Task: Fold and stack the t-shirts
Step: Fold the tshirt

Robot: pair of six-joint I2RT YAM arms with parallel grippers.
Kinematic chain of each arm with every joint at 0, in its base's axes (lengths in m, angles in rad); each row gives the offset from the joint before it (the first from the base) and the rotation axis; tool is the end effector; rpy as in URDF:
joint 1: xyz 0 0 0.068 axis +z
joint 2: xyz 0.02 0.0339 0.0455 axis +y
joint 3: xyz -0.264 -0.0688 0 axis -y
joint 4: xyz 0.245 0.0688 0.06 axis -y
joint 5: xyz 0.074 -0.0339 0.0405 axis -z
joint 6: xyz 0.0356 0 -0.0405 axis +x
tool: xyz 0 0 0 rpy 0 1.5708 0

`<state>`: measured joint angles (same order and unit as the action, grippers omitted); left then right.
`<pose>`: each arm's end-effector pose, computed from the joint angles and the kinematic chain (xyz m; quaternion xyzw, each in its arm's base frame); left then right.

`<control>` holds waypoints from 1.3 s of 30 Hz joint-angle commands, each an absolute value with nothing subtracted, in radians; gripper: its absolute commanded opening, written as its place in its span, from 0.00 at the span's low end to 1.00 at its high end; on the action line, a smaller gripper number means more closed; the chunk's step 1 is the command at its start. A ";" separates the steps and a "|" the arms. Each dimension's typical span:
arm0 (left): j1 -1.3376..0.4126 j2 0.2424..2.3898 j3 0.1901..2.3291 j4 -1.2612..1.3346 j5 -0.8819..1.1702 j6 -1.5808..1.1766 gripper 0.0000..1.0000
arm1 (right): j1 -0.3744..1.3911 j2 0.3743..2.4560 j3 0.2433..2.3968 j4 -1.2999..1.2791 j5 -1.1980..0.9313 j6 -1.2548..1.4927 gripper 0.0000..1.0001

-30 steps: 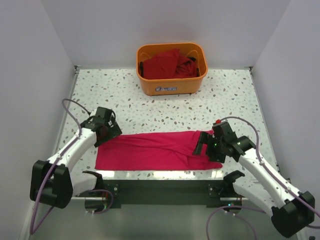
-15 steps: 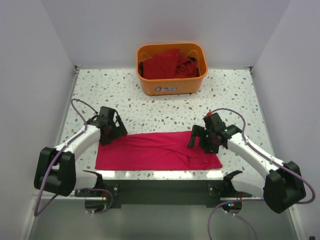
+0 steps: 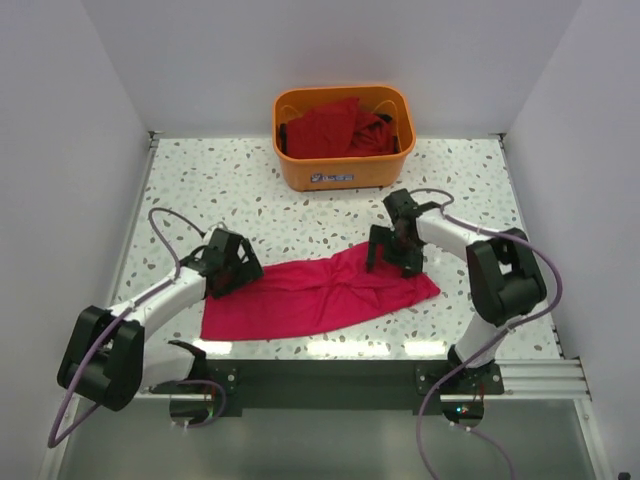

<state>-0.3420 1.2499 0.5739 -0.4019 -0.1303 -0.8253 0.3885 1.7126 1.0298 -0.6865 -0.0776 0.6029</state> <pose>0.2061 -0.0685 0.1612 -0.2470 0.9358 -0.0815 0.2379 0.2832 0.1189 0.1595 0.1025 0.9889 0.0818 0.0700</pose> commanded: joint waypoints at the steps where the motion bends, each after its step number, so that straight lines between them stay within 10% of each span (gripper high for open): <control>1: -0.423 1.258 0.463 -0.482 -0.018 -0.978 1.00 | 0.356 1.854 1.103 -0.469 -0.005 0.407 0.99; 17: -0.785 1.072 0.330 -0.511 0.057 -1.345 1.00 | 0.210 2.066 1.442 -0.614 -0.038 0.209 0.99; 28: -0.766 1.140 0.721 -0.896 -0.334 -1.252 1.00 | 0.225 1.832 1.496 -0.704 -0.061 0.153 0.99; 39: -0.586 1.062 0.565 -0.813 -0.144 -1.069 0.98 | 1.010 1.436 1.103 -0.598 0.101 0.297 0.99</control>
